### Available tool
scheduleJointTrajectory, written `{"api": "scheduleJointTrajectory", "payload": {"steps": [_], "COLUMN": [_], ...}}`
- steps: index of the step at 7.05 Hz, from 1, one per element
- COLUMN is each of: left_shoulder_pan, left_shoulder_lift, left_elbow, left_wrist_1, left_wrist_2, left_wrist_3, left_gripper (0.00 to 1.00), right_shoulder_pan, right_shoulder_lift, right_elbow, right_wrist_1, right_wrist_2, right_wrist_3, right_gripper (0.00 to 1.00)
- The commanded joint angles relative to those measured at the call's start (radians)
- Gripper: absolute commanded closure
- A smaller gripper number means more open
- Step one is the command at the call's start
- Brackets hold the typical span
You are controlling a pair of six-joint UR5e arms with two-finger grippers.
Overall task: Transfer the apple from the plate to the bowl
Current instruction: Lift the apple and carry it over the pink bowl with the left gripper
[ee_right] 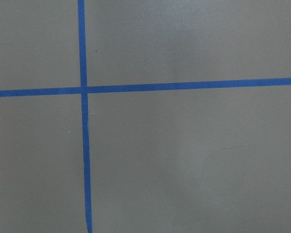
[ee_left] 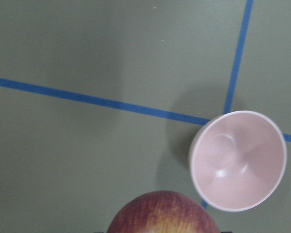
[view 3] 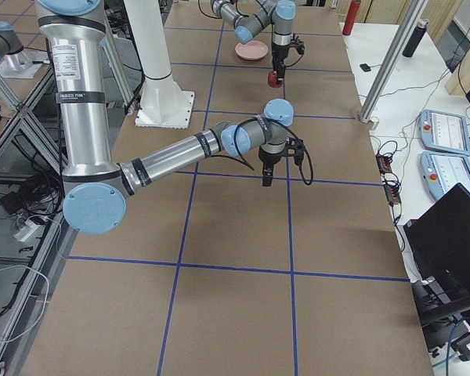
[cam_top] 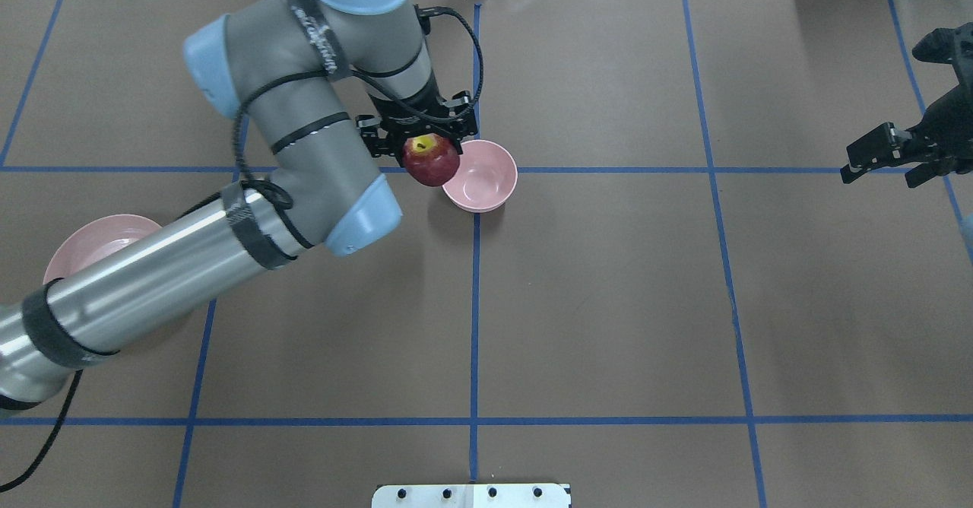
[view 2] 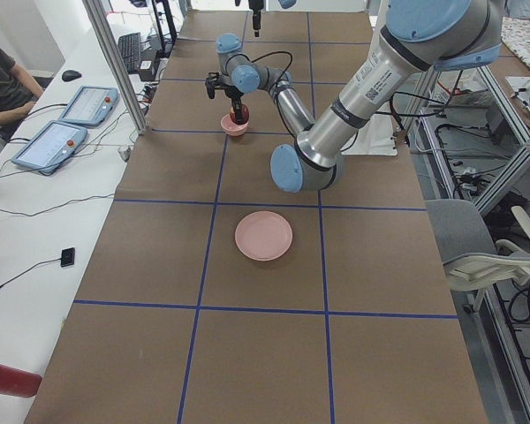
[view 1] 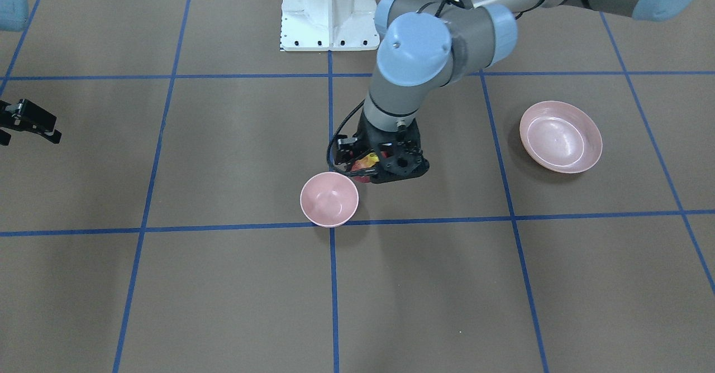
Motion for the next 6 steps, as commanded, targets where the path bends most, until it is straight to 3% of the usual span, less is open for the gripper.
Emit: {"api": "scheduleJointTrajectory", "payload": {"steps": [1,3,5,6], "left_shoulder_pan": [0.083,0.09,0.093,0.091], "left_shoulder_lift": [-0.062,-0.13,-0.134,-0.132], "left_elbow": [0.179,0.274,0.29,0.286], "left_wrist_1": [-0.158,-0.17,-0.165,-0.164], "left_wrist_2": [0.147,0.149,0.154,0.154], "left_wrist_3": [-0.04,-0.025,0.024,0.026], "left_gripper": [1.0,1.0,0.02,0.01], "right_shoulder_pan": [-0.001,-0.001,-0.001,-0.001], "right_shoulder_lift": [-0.002,-0.003,-0.003,-0.002], "right_elbow": [-0.075,-0.071,-0.07,-0.073], "right_wrist_1": [0.104,0.104,0.104,0.105], "right_wrist_2": [0.002,0.005,0.005,0.005], "right_wrist_3": [0.005,0.01,0.01,0.01], "right_gripper": [0.0,0.0,0.0,0.0]}}
